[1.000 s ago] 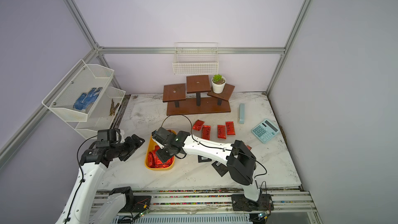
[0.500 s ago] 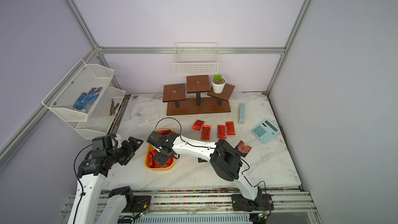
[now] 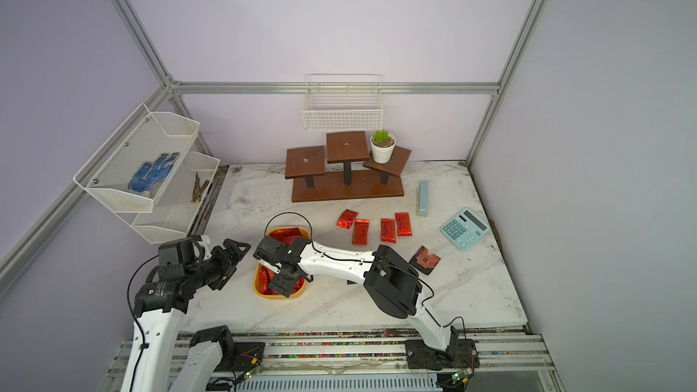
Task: Take the tea bags out of the storage box
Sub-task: Pick up the tea bag from the storage box.
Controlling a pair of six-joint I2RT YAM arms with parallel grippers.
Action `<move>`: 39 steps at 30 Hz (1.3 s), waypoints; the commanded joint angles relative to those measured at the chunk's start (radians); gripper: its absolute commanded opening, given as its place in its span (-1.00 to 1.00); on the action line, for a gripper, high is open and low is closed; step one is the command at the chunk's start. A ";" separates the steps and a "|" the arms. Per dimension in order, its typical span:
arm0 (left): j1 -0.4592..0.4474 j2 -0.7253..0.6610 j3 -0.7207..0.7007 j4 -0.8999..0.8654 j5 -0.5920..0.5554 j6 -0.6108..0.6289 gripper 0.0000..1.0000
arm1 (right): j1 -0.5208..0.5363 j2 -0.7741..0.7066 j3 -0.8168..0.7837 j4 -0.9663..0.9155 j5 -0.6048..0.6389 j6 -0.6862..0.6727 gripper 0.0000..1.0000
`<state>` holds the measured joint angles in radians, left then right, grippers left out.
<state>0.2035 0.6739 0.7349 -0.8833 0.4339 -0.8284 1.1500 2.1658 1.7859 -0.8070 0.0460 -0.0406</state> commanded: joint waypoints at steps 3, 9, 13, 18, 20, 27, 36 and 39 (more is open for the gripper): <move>0.010 -0.008 0.050 0.001 -0.002 -0.011 0.85 | 0.010 0.056 -0.007 0.022 -0.005 -0.006 0.56; 0.011 -0.011 0.055 -0.010 -0.005 -0.011 0.85 | 0.010 0.092 0.030 0.026 0.034 0.022 0.11; 0.011 -0.019 0.056 -0.019 -0.011 -0.011 0.86 | 0.010 0.074 0.030 0.040 0.036 0.036 -0.14; 0.011 -0.022 0.057 -0.019 -0.009 -0.019 0.86 | 0.010 0.036 0.026 0.043 0.035 0.052 -0.48; 0.011 -0.025 0.056 -0.016 -0.006 -0.024 0.86 | 0.009 0.017 0.020 0.045 0.035 0.065 -0.56; 0.011 -0.032 0.056 -0.017 -0.005 -0.029 0.87 | 0.005 -0.060 -0.010 0.068 0.034 0.117 -0.84; 0.011 -0.051 0.041 0.009 0.033 -0.018 0.87 | -0.031 -0.149 -0.016 0.072 0.013 0.201 -0.98; 0.010 -0.054 0.038 0.009 0.041 -0.013 0.85 | -0.053 -0.198 -0.021 0.081 0.010 0.245 -0.97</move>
<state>0.2077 0.6289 0.7555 -0.9058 0.4473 -0.8528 1.1194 2.0331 1.7809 -0.7528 0.0616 0.1425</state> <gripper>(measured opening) 0.925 0.064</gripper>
